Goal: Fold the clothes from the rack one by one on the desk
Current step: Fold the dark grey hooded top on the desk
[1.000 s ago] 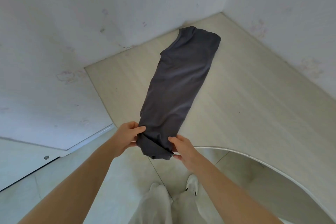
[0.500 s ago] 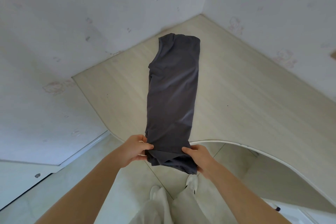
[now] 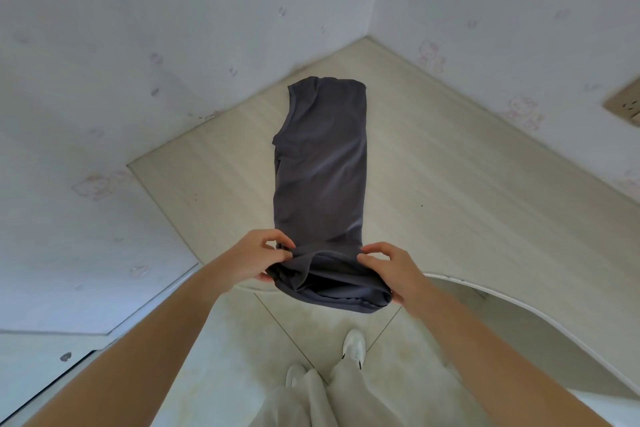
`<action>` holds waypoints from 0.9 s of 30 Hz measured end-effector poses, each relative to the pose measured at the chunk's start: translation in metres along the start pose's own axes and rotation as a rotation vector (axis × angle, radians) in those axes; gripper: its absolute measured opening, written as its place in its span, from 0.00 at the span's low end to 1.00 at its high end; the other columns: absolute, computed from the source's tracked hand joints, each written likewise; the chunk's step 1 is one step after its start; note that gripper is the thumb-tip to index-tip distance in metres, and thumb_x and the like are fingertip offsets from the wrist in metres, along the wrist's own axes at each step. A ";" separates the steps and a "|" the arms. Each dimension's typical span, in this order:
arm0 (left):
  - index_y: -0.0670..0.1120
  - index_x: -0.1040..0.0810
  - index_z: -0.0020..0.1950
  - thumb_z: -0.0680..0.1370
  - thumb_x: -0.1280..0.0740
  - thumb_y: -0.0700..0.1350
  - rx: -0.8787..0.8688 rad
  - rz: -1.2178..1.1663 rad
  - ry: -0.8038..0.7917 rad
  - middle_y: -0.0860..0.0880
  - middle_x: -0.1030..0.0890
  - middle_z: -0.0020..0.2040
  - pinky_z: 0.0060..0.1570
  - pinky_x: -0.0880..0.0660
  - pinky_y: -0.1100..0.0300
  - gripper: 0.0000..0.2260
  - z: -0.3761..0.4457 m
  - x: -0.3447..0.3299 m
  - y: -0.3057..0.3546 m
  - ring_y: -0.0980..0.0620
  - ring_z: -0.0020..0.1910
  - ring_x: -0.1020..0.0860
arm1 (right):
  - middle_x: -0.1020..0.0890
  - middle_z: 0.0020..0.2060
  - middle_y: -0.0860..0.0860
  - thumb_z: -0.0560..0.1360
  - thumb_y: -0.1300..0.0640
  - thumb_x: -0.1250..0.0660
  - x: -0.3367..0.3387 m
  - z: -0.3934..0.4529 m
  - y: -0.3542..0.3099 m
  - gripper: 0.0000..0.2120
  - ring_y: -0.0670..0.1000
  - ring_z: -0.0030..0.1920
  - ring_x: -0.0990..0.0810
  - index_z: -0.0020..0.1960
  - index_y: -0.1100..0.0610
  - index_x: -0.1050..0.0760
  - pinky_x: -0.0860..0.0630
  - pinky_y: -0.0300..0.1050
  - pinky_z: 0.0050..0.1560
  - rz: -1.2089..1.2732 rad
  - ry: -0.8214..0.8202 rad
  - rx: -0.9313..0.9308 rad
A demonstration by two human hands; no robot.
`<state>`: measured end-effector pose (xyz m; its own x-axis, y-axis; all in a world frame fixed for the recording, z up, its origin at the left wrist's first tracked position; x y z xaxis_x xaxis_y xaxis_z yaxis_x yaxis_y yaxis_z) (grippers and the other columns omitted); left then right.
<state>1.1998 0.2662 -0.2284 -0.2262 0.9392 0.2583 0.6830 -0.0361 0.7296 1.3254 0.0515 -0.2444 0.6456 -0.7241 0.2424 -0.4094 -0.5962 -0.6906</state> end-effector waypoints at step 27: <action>0.45 0.29 0.51 0.66 0.22 0.47 0.080 0.353 0.237 0.49 0.24 0.46 0.38 0.31 0.61 0.21 0.148 0.036 0.014 0.50 0.45 0.25 | 0.23 0.53 0.57 0.78 0.53 0.36 0.007 0.153 -0.067 0.13 0.54 0.49 0.24 0.59 0.58 0.30 0.23 0.50 0.52 -0.355 -0.095 -0.141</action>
<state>1.3037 0.3502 -0.3022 -0.1158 0.7695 0.6280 0.7967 -0.3056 0.5214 1.4556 0.1392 -0.3006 0.8168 -0.4334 0.3808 -0.2307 -0.8504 -0.4729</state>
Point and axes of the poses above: each hand's wrist, its own z-axis towards the middle knuckle, its own x-axis out of the back of the hand, y = z × x, the point moved 7 cm from there along z, towards the middle knuckle
